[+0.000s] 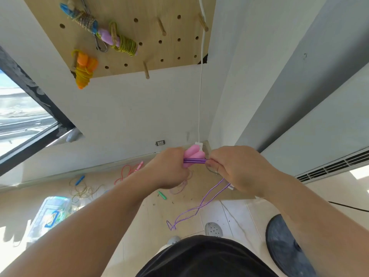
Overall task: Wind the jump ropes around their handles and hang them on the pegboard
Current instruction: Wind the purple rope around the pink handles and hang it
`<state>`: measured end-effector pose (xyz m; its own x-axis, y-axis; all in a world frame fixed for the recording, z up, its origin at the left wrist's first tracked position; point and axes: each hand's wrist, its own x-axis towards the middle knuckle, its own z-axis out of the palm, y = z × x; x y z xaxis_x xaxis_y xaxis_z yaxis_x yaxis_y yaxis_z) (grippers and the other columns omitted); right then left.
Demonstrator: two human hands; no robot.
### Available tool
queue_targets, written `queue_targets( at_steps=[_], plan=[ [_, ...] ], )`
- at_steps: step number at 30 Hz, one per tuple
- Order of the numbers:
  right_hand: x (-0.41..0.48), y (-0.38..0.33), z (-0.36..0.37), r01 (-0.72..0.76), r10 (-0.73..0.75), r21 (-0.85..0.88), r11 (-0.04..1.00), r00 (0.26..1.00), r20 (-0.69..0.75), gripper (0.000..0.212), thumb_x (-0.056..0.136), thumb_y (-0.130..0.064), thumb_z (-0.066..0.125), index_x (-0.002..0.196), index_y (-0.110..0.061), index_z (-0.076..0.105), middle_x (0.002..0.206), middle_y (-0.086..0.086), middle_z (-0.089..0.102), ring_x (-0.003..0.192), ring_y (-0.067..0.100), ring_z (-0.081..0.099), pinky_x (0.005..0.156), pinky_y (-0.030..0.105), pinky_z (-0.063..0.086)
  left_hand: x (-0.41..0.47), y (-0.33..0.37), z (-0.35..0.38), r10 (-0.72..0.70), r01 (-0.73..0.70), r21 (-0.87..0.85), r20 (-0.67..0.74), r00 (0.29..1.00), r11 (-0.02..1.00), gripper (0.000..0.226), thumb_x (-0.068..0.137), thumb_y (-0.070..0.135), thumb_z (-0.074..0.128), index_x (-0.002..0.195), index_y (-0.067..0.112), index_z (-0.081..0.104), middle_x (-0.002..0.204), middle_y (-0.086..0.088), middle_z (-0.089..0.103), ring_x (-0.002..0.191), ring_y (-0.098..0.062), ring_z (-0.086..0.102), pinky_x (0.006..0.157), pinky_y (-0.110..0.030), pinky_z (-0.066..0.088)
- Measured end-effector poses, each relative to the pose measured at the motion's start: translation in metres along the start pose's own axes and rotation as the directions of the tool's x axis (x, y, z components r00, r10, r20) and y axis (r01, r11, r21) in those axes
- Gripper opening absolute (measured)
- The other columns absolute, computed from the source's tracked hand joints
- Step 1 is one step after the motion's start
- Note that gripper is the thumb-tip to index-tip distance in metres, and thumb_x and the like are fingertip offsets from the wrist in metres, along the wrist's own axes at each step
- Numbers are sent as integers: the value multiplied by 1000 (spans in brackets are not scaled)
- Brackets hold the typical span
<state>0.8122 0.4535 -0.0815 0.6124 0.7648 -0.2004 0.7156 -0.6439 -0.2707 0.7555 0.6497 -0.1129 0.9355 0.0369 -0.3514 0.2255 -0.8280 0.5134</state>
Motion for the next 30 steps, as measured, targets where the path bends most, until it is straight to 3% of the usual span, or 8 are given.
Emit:
queue_targets(
  at_steps=[5, 11, 15, 16, 17, 19, 23, 30],
  plan=[
    [-6, 33, 3, 175, -159, 124, 977, 979, -128, 29, 105, -48, 30, 84, -33, 44, 69, -5, 53, 66, 16, 48, 64, 37, 42, -3, 15, 0, -67, 96, -423, 82, 994, 901, 10, 72, 15, 56, 73, 24, 51, 58, 17, 60, 61, -27, 56, 61, -41, 46],
    [-11, 75, -1, 302, -280, 207, 931, 951, -128, 16, 108, -34, 39, 100, -47, 42, 76, -26, 45, 77, 5, 47, 66, 20, 34, -1, 52, -7, 47, 45, -481, 178, 983, 876, 15, 63, 14, 55, 74, 14, 46, 54, 5, 53, 55, -24, 52, 58, -34, 43],
    [-4, 91, -1, 464, -461, 53, 884, 885, -68, 28, 98, -36, 31, 88, -24, 55, 75, -14, 51, 69, 10, 39, 66, 27, 32, 5, 71, -4, 171, -88, -248, 337, 926, 965, 19, 69, 12, 56, 72, 21, 39, 65, 20, 36, 52, -13, 46, 56, -34, 40],
    [0, 96, 0, 489, -489, -6, 872, 871, -46, 29, 97, -34, 31, 82, -22, 54, 74, -9, 51, 69, 14, 40, 65, 31, 34, 8, 74, -2, 186, -142, -147, 360, 914, 979, 19, 70, 16, 56, 73, 22, 39, 89, 25, 25, 56, -13, 45, 57, -37, 40],
    [4, 103, -1, 517, -520, -65, 853, 854, -31, 28, 96, -32, 33, 80, -22, 53, 73, -8, 52, 69, 16, 41, 64, 33, 36, 11, 76, 0, 192, -190, -42, 376, 907, 981, 17, 68, 22, 55, 76, 21, 39, 71, 15, 36, 60, -17, 46, 59, -40, 41],
    [14, 112, -9, 567, -575, -210, 796, 818, 27, 21, 95, -24, 41, 80, -22, 55, 73, -7, 55, 72, 20, 48, 61, 36, 38, 17, 80, 5, 195, -268, 132, 403, 894, 954, 24, 65, 28, 51, 81, 13, 43, 82, -10, 54, 69, -29, 50, 62, -45, 46],
    [31, 112, -34, 616, -631, -399, 680, 768, 110, 20, 99, -28, 52, 80, -27, 53, 74, -7, 57, 80, 20, 50, 65, 34, 35, 23, 95, 7, 115, -303, 379, 445, 888, 874, 8, 85, 15, 52, 80, 14, 46, 74, 1, 43, 62, -16, 44, 55, -30, 36],
    [41, 99, -49, 380, -332, -163, 911, 908, 256, 37, 104, -42, 46, 83, -16, 60, 72, -7, 51, 73, 21, 51, 68, 34, 39, 55, 96, 10, -110, -123, 694, 281, 953, 710, 6, 91, 13, 51, 95, 18, 49, 84, 2, 50, 81, -25, 56, 67, -33, 46]
  ],
)
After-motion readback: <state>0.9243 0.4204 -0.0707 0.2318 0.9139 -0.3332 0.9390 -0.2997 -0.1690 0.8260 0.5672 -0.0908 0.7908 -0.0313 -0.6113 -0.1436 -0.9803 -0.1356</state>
